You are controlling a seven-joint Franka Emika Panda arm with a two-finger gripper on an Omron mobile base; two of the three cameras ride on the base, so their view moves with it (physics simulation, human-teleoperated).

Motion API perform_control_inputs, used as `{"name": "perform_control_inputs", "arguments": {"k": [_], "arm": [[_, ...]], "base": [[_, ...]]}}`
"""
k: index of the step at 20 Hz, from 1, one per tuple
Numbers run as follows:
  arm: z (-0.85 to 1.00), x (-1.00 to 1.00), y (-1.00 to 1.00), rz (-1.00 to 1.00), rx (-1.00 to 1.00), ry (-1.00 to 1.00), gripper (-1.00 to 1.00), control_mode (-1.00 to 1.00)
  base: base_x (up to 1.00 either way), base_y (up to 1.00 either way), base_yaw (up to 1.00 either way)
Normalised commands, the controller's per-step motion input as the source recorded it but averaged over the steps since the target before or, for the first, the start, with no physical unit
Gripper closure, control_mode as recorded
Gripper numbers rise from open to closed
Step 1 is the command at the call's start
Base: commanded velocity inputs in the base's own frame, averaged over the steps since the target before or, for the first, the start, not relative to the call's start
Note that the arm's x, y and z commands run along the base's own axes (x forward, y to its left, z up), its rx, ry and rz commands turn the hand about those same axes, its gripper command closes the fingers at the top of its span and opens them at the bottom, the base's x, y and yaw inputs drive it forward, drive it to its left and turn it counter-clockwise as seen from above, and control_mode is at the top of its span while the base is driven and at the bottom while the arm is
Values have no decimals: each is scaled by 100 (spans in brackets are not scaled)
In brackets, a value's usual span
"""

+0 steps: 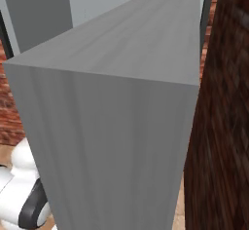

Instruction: Pick the egg and butter from the fridge and place them by the bowl for mixing.

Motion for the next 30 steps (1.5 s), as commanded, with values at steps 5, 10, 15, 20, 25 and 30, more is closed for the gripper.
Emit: {"name": "perform_control_inputs", "arguments": {"k": [5, 10, 15, 20, 25, 30], "arm": [[43, -49, 7, 0, 0, 9, 100, -100], [24, -51, 6, 0, 0, 0, 100, -100], [17, -49, 8, 0, 0, 0, 100, -100], [18, -43, 8, 0, -2, 0, 100, -100], [2, -6, 1, 0, -2, 0, 100, -100], [0, 0, 0, 0, 0, 0, 100, 100]], "base": [[0, 0, 0], [0, 0, 0], [0, 0, 0], [0, 0, 0], [0, 0, 0], [-5, 0, 0]]}}
